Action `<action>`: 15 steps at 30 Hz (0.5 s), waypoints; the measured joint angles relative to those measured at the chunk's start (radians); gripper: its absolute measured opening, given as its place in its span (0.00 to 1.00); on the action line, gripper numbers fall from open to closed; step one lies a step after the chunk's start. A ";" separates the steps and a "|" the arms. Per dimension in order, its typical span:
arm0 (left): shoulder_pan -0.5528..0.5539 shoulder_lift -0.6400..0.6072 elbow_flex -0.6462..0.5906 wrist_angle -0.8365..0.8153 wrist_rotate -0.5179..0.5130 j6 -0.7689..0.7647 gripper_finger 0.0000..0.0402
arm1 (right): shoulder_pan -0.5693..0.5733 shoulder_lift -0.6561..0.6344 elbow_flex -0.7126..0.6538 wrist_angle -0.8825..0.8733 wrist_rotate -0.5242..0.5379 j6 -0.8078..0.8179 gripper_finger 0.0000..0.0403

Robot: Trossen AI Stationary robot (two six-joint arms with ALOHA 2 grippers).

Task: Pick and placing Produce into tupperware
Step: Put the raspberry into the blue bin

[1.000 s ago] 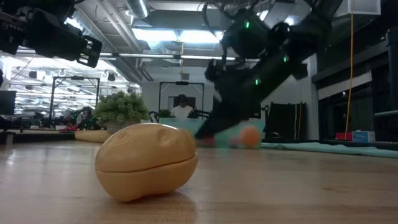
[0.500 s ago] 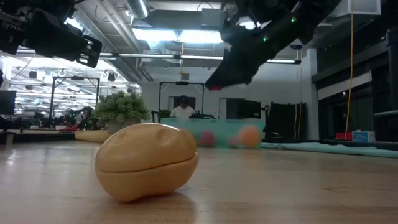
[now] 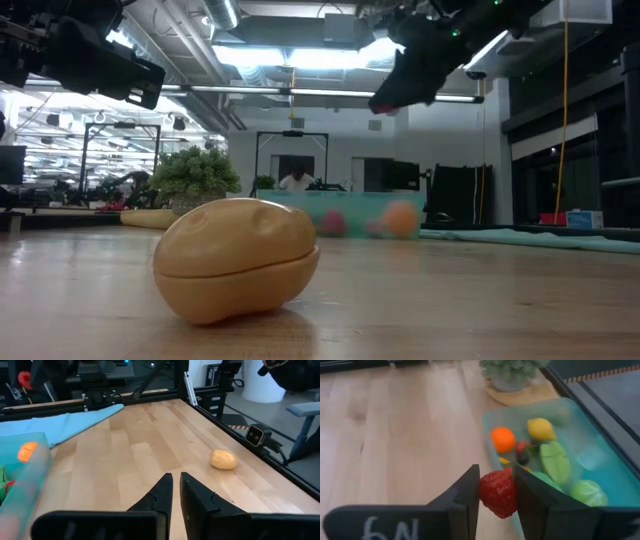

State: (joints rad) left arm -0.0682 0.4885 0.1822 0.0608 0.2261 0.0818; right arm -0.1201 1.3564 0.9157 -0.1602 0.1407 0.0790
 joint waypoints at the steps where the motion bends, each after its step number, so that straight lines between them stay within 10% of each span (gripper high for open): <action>1: 0.001 0.000 0.000 0.000 -0.001 0.000 0.06 | -0.008 -0.015 0.000 -0.017 0.000 -0.003 0.25; 15: 0.000 0.000 0.000 0.000 -0.002 0.000 0.02 | -0.062 -0.231 -0.334 0.186 -0.002 0.047 0.24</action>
State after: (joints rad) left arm -0.0677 0.4889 0.1822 0.0607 0.2245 0.0818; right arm -0.1817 1.1254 0.5821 0.0259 0.1382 0.1264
